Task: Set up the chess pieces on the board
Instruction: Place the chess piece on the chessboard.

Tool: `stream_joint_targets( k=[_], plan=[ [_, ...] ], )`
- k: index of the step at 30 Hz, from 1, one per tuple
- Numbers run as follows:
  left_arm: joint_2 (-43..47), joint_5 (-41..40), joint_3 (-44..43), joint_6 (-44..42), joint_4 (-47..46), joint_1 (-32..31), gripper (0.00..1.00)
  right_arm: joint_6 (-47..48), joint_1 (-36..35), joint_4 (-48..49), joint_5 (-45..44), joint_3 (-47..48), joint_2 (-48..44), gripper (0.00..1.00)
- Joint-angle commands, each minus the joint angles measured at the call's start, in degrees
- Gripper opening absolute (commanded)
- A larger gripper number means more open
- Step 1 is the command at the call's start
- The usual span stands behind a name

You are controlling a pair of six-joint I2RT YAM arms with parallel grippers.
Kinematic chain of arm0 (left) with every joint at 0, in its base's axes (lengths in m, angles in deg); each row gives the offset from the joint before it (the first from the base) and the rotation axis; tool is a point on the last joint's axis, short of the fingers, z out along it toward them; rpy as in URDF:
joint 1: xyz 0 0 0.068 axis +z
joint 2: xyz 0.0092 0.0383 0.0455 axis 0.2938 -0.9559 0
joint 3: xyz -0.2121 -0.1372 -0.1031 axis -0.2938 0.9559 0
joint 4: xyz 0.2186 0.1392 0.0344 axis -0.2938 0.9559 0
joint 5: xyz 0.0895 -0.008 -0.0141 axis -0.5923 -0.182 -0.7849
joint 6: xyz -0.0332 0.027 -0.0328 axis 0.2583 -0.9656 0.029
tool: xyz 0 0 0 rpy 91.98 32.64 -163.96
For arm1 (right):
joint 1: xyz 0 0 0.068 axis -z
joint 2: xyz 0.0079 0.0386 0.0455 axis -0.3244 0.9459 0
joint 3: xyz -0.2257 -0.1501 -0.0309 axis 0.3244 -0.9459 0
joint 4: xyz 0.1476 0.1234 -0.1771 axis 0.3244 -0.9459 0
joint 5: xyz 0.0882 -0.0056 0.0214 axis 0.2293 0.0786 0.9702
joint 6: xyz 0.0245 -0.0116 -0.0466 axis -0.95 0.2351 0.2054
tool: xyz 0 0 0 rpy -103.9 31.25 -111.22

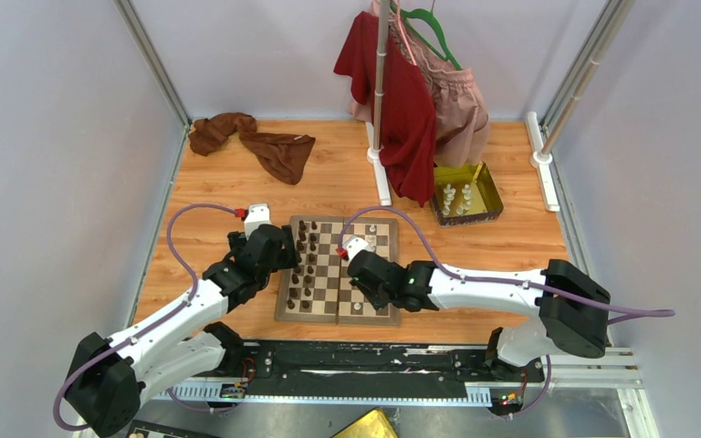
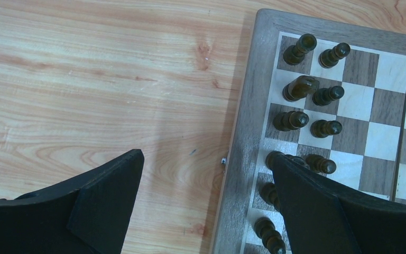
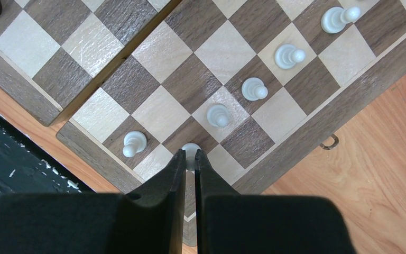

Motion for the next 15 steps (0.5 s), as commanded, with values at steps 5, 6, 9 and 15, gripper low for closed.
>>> stream_joint_targets(
  k=[5,6,9,15],
  plan=[
    [-0.4,-0.8,-0.1,0.8,-1.7,-0.4,1.0,-0.8,0.7,1.1,1.6,-0.4,-0.2,0.0],
    [-0.4,-0.7,0.0,0.8,-1.7,-0.4,1.0,-0.8,0.7,1.2,1.6,-0.4,0.1,0.0],
    [-0.3,-0.7,0.1,0.8,-1.7,-0.5,1.0,-0.9,0.7,1.3,1.8,-0.5,0.6,0.0],
    [-0.3,-0.8,0.5,0.9,-1.9,-0.5,1.0,-0.8,0.7,1.6,1.6,-0.8,1.0,0.07]
  ],
)
